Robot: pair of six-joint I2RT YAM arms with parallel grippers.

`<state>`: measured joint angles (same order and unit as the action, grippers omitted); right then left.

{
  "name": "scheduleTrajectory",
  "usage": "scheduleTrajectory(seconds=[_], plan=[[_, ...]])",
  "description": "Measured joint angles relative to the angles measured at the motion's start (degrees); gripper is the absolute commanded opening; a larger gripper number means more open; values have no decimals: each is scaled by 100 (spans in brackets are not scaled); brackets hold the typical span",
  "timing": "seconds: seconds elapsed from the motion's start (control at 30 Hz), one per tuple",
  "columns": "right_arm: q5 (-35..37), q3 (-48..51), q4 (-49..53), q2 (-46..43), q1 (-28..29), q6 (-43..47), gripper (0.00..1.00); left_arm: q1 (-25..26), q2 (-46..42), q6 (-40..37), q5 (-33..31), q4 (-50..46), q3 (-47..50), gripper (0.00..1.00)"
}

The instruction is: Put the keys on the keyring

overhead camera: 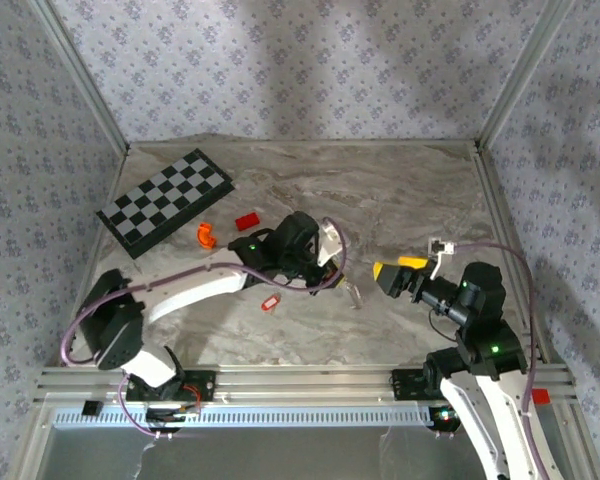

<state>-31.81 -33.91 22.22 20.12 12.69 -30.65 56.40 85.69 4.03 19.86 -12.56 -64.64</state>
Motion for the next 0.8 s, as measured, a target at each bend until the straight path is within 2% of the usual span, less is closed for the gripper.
scheduleTrajectory(seconds=[0.27,0.33,0.47,0.53,0.63,0.8], plan=[[-210,0,-933,-144,586,4,100,116,-1137,-612,-494,850,584,0],[-203,0,-1152,-144,765,52,96,166,-1303,-767,-535,1003,629,0],[-129,0,-1416,-107,1145,216,84,190,-1552,-970,-538,1333,719,0],[-66,0,-1526,-48,1360,326,70,190,-1665,-1027,-533,1554,769,0],[66,2,-1582,-9,1692,533,55,190,-1814,-1019,-468,1993,935,0],[356,2,-1593,-13,2229,914,49,190,-1902,-750,-105,2907,1366,0]])
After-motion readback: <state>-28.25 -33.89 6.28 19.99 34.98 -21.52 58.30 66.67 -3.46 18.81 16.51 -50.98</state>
